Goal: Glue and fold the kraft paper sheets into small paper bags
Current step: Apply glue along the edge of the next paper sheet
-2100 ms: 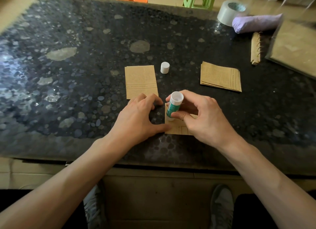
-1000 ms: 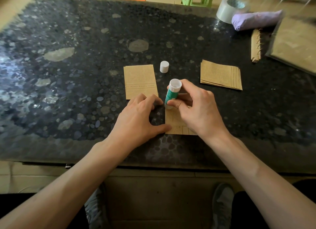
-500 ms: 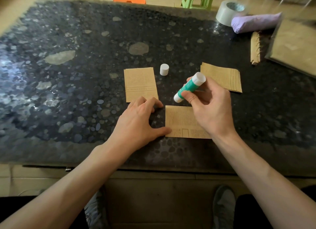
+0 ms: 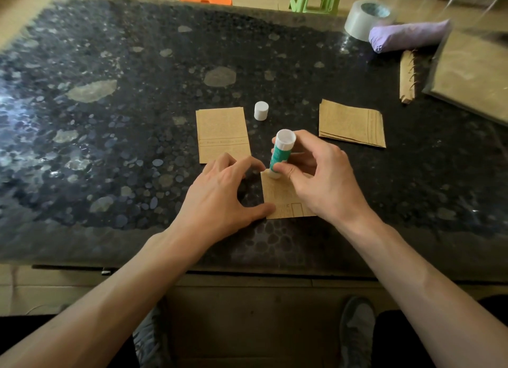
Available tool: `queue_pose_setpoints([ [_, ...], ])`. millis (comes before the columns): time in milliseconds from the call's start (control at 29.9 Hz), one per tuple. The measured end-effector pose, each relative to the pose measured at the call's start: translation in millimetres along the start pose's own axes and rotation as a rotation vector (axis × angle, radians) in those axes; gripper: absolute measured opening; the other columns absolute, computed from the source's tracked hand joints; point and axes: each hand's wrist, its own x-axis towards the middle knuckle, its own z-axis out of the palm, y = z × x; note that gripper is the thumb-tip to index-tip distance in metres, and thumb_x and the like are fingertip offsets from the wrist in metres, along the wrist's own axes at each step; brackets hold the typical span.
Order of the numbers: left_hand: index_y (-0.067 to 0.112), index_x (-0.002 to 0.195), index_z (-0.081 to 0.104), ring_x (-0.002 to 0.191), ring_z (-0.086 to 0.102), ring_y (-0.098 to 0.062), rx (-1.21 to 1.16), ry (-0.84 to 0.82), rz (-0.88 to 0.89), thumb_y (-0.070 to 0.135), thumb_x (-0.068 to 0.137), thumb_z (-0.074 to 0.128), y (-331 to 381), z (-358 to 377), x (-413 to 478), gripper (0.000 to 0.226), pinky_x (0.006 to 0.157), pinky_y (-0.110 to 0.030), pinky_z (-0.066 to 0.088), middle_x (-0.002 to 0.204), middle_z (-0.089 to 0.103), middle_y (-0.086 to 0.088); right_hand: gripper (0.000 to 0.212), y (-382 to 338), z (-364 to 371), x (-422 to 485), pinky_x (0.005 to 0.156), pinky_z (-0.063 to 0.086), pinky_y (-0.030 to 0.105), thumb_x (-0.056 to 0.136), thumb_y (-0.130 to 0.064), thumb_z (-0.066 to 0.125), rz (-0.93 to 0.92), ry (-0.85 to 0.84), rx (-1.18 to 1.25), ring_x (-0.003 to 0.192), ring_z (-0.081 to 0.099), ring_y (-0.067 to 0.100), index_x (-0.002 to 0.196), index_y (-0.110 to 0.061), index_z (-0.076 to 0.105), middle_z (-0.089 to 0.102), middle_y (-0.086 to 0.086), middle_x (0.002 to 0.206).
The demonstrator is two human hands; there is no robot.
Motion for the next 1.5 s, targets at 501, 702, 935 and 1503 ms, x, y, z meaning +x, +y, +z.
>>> queue_pose_setpoints([
  [501,0.054,0.131,0.046,0.106,0.037,-0.005,0.011,-0.044,-0.009,0.072,0.071,0.071,0.2,-2.3,2.9,0.068,0.083,-0.027,0.035,0.112,0.042,0.014,0.027,0.2,7.3,-2.0,0.086,0.050,0.006,0.094,-0.018,0.077,-0.014,0.062,-0.007,0.102,0.068,0.001,0.118,-0.020,0.066,0.072,-0.012,0.106],
  [702,0.053,0.130,0.047,0.106,0.039,-0.005,0.006,-0.043,-0.007,0.073,0.069,0.070,-0.7,-2.0,3.0,0.068,0.084,-0.027,0.035,0.112,0.043,0.014,0.028,1.7,7.6,-2.2,0.091,0.056,0.021,0.095,-0.023,0.076,-0.030,0.062,-0.037,0.105,0.067,0.007,0.119,-0.018,0.063,0.071,-0.008,0.112],
  [935,0.053,0.130,0.047,0.107,0.039,-0.005,0.007,-0.049,-0.013,0.073,0.069,0.071,-0.8,-1.8,4.6,0.068,0.084,-0.027,0.036,0.112,0.042,0.015,0.033,3.9,7.8,-3.3,0.083,0.047,0.003,0.093,-0.036,0.077,-0.025,0.111,-0.064,0.100,0.064,0.000,0.119,-0.022,0.063,0.069,-0.013,0.111],
  [1503,0.052,0.129,0.049,0.107,0.039,-0.006,-0.002,-0.047,-0.011,0.071,0.069,0.072,0.0,-3.7,3.9,0.067,0.082,-0.027,0.036,0.112,0.043,0.014,0.027,7.0,3.2,-3.9,0.086,0.041,-0.002,0.098,-0.016,0.071,-0.020,0.041,-0.069,0.105,0.058,0.001,0.123,-0.016,0.060,0.064,-0.010,0.114],
])
